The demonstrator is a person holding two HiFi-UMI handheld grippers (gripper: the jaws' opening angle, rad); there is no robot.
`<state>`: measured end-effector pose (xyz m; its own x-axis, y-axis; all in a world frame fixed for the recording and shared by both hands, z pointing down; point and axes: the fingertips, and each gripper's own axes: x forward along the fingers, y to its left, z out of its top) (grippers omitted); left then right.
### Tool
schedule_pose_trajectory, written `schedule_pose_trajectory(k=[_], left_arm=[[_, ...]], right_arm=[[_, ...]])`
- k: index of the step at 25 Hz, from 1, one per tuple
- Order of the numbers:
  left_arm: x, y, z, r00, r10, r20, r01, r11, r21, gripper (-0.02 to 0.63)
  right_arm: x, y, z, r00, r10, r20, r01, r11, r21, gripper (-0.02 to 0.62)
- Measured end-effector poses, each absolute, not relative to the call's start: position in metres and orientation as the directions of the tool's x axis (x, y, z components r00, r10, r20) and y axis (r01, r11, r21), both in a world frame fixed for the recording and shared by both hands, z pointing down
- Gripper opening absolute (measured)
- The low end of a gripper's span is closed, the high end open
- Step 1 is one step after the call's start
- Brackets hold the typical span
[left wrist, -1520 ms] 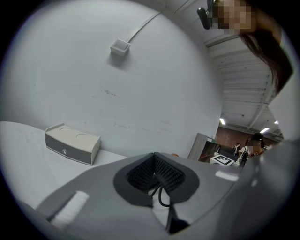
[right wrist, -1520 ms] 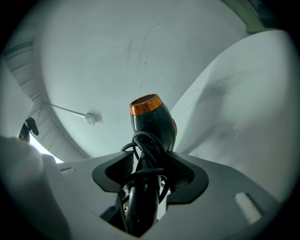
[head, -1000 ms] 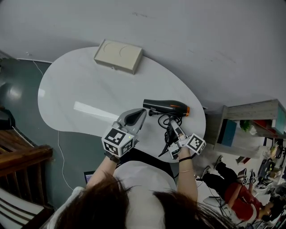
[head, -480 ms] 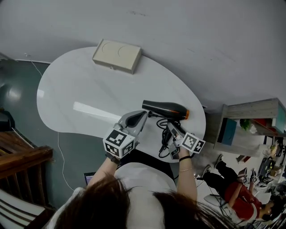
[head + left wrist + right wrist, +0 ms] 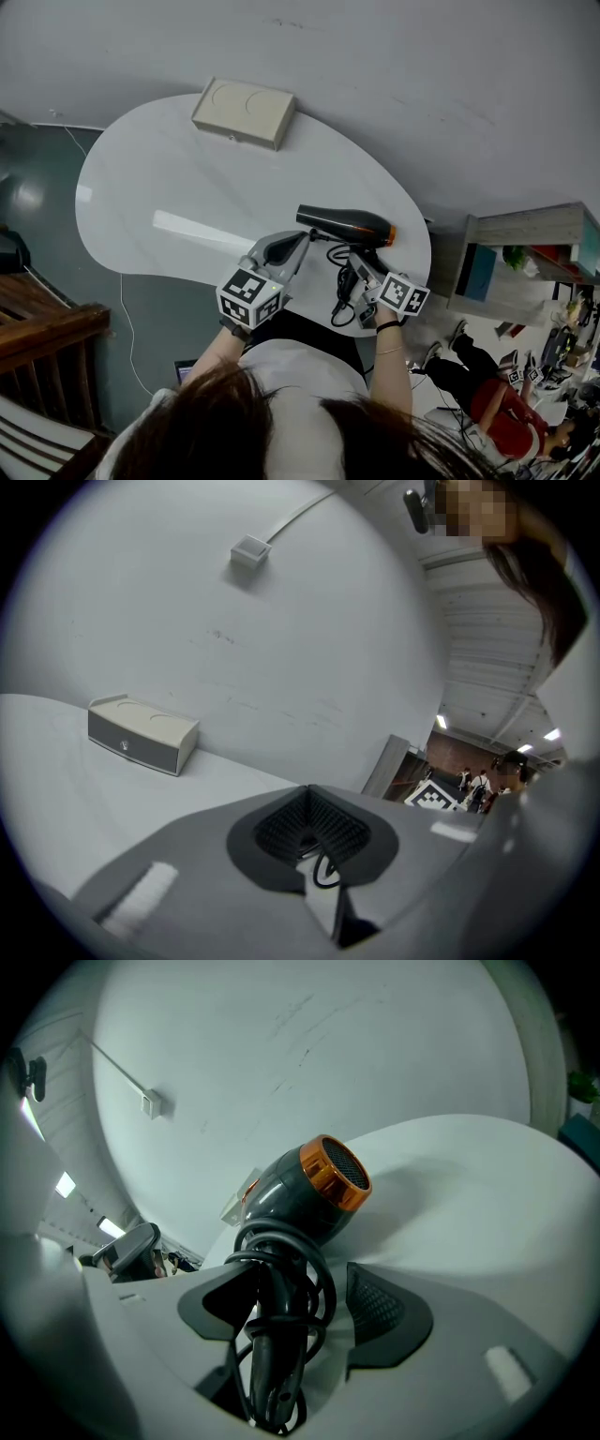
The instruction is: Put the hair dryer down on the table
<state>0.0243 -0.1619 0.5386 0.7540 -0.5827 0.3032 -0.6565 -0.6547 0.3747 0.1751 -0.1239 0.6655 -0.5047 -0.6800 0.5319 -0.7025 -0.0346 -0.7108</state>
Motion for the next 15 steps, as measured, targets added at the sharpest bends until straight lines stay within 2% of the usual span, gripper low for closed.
schedule_pose_trajectory(k=[15], left_arm=[[0.025,-0.159,0.52,0.749,-0.598,0.286,-0.662,-0.669,0.338,0.058]], right_arm=[[0.184,-0.117,0.656,-0.474,-0.677,0.563,-0.765,0.0,-0.645,0.27]])
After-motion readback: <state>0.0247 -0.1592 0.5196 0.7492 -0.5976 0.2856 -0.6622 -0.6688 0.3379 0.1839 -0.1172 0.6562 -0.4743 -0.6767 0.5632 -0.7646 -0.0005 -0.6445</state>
